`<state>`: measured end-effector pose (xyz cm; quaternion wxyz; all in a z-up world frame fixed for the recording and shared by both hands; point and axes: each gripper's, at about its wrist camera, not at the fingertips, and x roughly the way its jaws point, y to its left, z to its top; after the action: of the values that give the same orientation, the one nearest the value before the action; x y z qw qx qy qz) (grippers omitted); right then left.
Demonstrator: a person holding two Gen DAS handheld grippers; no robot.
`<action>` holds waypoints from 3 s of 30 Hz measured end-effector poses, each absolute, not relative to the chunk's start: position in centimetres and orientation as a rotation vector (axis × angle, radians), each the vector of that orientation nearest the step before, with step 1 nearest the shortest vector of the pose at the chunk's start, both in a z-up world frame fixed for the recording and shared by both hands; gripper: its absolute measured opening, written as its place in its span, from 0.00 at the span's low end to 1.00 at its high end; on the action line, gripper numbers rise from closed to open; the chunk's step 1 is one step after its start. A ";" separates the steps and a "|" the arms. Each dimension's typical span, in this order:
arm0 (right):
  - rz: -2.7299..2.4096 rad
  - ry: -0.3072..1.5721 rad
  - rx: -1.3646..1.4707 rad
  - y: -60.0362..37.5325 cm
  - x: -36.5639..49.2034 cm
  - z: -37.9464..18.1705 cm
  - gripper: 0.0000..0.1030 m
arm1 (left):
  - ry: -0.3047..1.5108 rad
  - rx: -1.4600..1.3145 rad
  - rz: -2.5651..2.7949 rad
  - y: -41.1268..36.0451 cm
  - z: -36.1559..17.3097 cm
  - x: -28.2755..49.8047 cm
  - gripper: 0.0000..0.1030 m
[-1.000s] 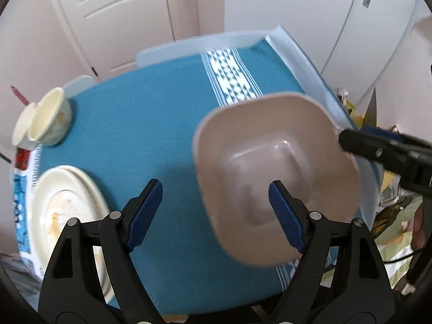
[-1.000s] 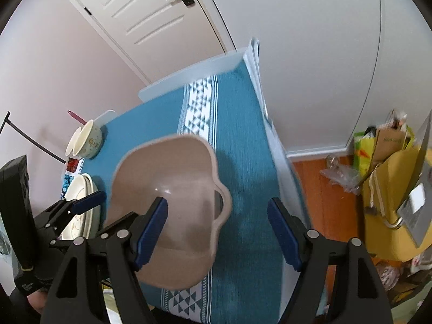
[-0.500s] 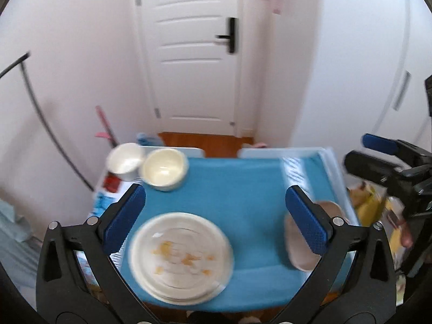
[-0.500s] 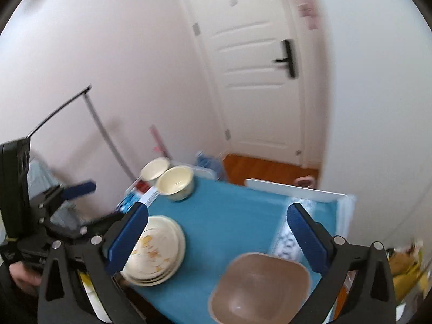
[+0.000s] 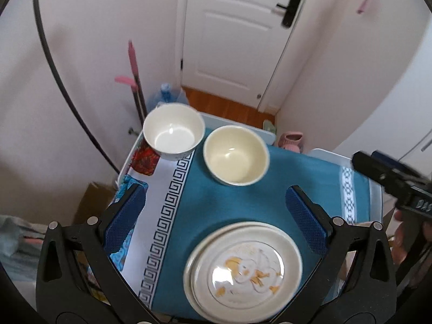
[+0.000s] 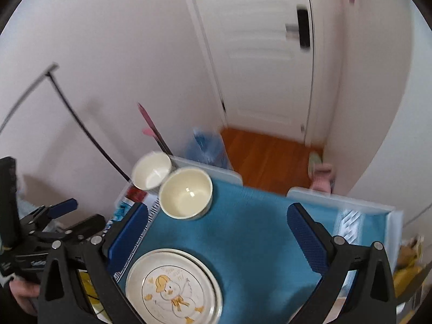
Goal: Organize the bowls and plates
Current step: 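Move both grippers to the cream duck-print bowl and grasp its rim, then lift the cream bowl and carry it over the beige square bowl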
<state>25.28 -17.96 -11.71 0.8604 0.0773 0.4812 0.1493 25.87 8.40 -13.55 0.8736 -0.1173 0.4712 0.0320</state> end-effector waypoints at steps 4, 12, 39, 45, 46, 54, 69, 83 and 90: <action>0.276 1.119 0.176 -15.5 28.6 -15.9 0.97 | 1.083 -0.291 0.038 10.5 -18.0 29.3 0.82; 0.245 1.292 0.228 -12.9 32.5 -22.6 0.62 | 1.196 -0.326 -0.080 11.0 -24.8 34.5 0.55; 0.201 1.303 0.278 -11.9 33.5 -24.5 0.12 | 1.151 -0.203 -0.165 8.5 -24.0 36.6 0.11; 0.196 1.250 0.296 -13.3 31.8 -21.2 0.12 | 1.101 -0.175 -0.185 7.1 -20.6 34.7 0.11; 0.197 1.242 0.297 -13.5 31.5 -20.7 0.12 | 1.094 -0.173 -0.186 6.7 -20.1 34.4 0.11; 0.228 1.181 0.305 -17.6 26.5 -16.1 0.12 | 1.043 -0.162 -0.183 2.2 -15.8 29.8 0.11; 0.132 1.128 0.282 -32.3 14.4 -12.4 0.12 | 1.039 -0.133 -0.319 -15.3 -14.3 22.5 0.11; 0.021 1.267 0.338 -40.1 8.0 -19.8 0.12 | 1.205 0.061 -0.389 -26.2 -22.1 20.0 0.11; 0.034 1.299 0.321 -40.2 7.9 -21.7 0.12 | 1.253 0.141 -0.360 -27.1 -24.5 20.5 0.11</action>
<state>7.85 -40.23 -21.70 0.7844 0.1487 0.6019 0.0158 20.48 -27.14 -24.49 0.7926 0.0656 0.5826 -0.1673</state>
